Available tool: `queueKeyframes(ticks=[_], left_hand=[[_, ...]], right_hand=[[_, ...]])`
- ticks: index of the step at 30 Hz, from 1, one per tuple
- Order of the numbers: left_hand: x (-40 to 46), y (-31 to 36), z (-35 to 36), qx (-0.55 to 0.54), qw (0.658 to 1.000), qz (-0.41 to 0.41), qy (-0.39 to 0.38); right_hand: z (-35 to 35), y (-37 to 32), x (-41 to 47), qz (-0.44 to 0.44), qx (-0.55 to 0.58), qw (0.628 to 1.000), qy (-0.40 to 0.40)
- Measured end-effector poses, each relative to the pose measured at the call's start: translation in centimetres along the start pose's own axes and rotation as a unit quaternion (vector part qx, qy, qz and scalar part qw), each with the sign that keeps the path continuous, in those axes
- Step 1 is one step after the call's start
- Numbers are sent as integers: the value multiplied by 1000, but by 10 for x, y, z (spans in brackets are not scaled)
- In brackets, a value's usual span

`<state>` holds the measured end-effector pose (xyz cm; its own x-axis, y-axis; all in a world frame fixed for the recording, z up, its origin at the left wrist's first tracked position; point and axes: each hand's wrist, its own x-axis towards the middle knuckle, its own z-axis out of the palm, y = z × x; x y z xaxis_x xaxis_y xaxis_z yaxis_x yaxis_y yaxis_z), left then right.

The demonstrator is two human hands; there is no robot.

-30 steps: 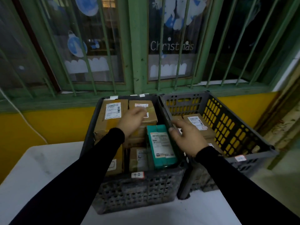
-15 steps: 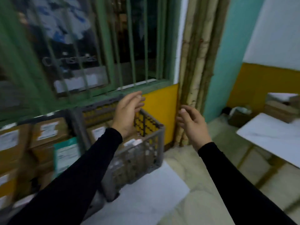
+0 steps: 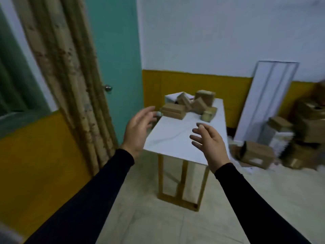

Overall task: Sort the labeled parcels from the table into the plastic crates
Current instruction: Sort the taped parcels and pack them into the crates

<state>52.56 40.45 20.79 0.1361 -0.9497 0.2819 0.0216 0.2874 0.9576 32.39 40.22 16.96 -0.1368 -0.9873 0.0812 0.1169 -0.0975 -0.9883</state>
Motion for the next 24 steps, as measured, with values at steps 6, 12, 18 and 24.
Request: queueKeyframes(ticks=[6, 12, 18, 24], left_hand=[[113, -56, 125, -71, 995, -1, -67], [215, -94, 247, -95, 990, -25, -101], [288, -139, 364, -65, 987, -43, -138], [360, -189, 458, -25, 994, -56, -94]], right_hand=[[-101, 5, 104, 1, -40, 996, 80], [-181, -4, 206, -2, -79, 988, 134], [-269, 4, 310, 10, -86, 985, 151], [-352, 23, 435, 39, -90, 992, 83]])
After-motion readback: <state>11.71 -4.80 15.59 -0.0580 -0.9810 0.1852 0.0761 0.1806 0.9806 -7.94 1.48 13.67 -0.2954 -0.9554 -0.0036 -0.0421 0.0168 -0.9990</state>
